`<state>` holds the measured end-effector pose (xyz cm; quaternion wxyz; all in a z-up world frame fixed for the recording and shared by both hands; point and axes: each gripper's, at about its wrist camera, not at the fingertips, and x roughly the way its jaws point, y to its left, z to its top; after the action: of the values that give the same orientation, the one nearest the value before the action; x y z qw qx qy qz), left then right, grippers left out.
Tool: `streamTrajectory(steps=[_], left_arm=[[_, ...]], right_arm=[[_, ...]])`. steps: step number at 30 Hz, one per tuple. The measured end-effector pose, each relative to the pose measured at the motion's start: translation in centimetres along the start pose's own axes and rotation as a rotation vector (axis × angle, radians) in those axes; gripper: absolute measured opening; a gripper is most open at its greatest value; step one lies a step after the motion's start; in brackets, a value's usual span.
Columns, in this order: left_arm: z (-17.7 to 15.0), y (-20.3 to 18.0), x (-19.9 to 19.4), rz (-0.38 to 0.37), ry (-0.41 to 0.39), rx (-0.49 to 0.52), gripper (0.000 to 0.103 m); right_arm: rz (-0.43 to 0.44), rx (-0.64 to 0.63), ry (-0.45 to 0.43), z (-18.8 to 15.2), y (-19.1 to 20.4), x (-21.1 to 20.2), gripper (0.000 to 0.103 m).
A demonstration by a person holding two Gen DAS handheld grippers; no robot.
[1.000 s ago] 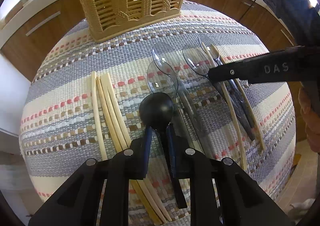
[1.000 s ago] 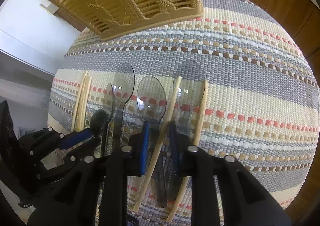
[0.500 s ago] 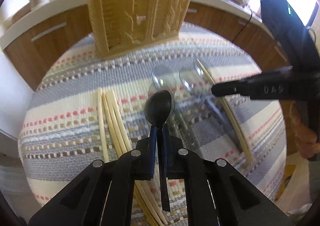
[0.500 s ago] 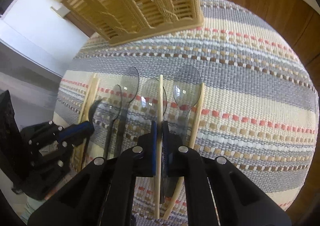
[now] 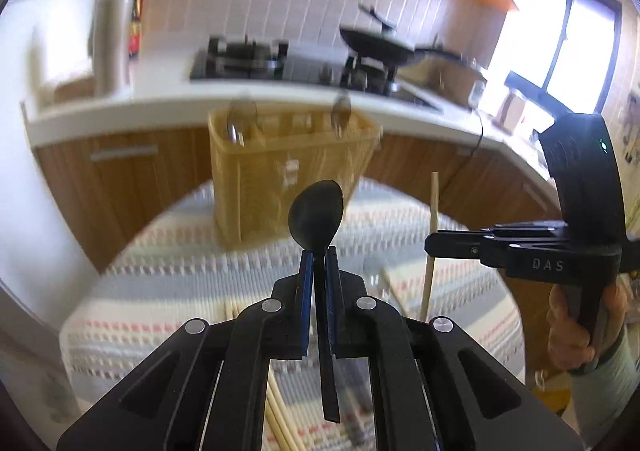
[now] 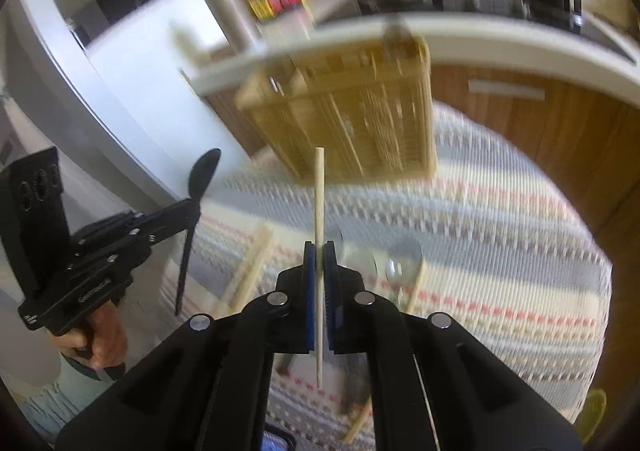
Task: Organize utensils
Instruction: 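Lift the black spoon and chopstick and carry both over the beige basket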
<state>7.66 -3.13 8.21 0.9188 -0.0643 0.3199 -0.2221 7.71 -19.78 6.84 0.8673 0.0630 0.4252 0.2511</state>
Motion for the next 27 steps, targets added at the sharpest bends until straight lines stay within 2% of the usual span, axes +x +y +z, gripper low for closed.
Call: streamTrajectory(steps=[6, 13, 21, 27], left_arm=[[3.4, 0.5, -1.5, 0.017, -0.116, -0.022, 0.004], [8.0, 1.8, -1.3, 0.040, -0.265, -0.043, 0.004], [11.1, 2.6, 1.3, 0.028, -0.408, -0.036, 0.004], [10.9, 3.0, 4.8, 0.091, -0.449, -0.001, 0.004]], right_arm=[[0.050, -0.031, -0.161, 4.4, 1.9, -2.7, 0.003], [0.035, -0.064, -0.279, 9.7, 3.3, -5.0, 0.003], [-0.065, -0.076, -0.386, 14.3, 2.1, -5.8, 0.003], [-0.158, -0.086, -0.438, 16.0, 0.4, -4.1, 0.003]])
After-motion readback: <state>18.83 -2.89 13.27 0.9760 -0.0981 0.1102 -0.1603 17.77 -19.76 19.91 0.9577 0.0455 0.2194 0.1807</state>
